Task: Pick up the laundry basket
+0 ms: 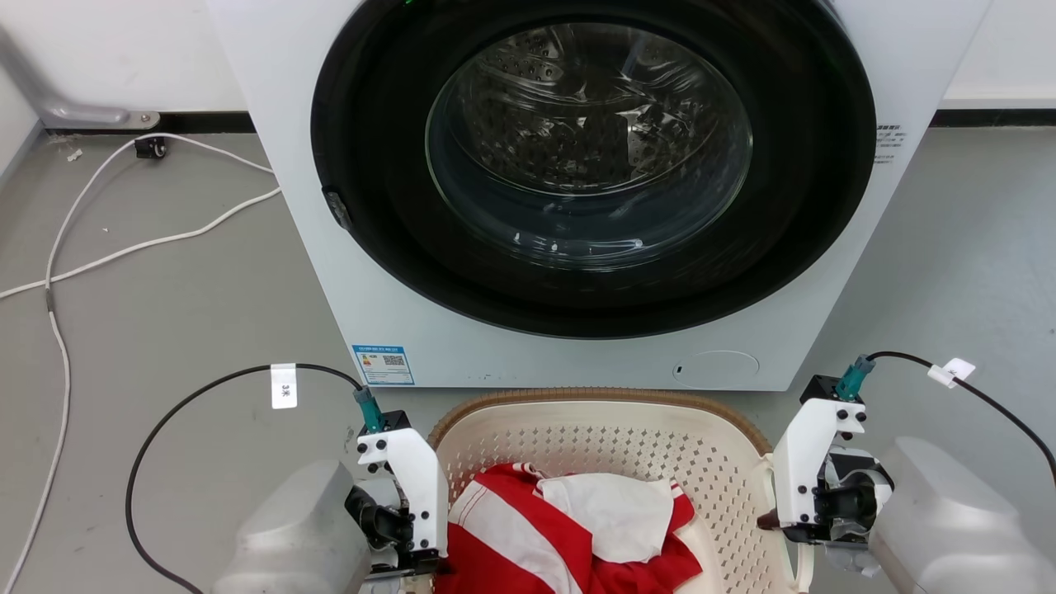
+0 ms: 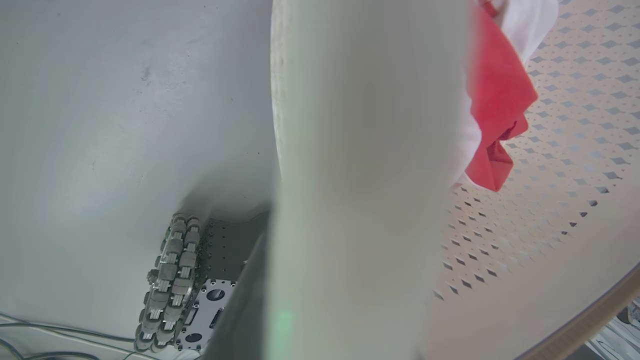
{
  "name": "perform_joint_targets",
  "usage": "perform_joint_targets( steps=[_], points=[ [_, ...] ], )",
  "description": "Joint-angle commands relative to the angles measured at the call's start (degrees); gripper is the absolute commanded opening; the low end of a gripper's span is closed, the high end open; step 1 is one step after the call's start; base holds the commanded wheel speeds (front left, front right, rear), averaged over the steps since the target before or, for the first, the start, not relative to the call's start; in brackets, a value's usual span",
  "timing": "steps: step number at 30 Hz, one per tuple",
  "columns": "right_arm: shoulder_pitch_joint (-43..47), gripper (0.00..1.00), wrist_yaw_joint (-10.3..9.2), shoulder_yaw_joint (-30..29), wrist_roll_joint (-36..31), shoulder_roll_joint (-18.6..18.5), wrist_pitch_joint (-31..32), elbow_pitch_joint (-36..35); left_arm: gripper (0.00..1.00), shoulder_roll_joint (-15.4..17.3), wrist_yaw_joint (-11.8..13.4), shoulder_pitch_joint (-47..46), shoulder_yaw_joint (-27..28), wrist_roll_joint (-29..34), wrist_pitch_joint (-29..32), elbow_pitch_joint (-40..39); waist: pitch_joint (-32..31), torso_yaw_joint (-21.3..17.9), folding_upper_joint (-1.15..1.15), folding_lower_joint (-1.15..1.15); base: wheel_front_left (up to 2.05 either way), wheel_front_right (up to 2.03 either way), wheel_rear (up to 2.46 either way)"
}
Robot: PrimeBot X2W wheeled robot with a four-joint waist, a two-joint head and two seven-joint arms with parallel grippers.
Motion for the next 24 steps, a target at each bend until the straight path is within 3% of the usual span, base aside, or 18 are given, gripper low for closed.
perform_joint_targets(
  steps=[1,24],
  points=[
    [0.4,0.00,-0.02,0.1,0.3,-0.2,-0.2,0.3,0.00,0.0,-0.6,0.2,0.2,-0.7,-0.1,-0.4,0.0,0.0,0.00,0.00,0.00,0.00,0.00],
    [0.1,0.00,-0.02,0.7,1.2,-0.2,-0.3,0.4,0.00,0.3,-0.6,0.1,-0.5,-1.6,-0.9,-0.4,0.1,0.1,0.00,0.00,0.00,0.00,0.00]
  ],
)
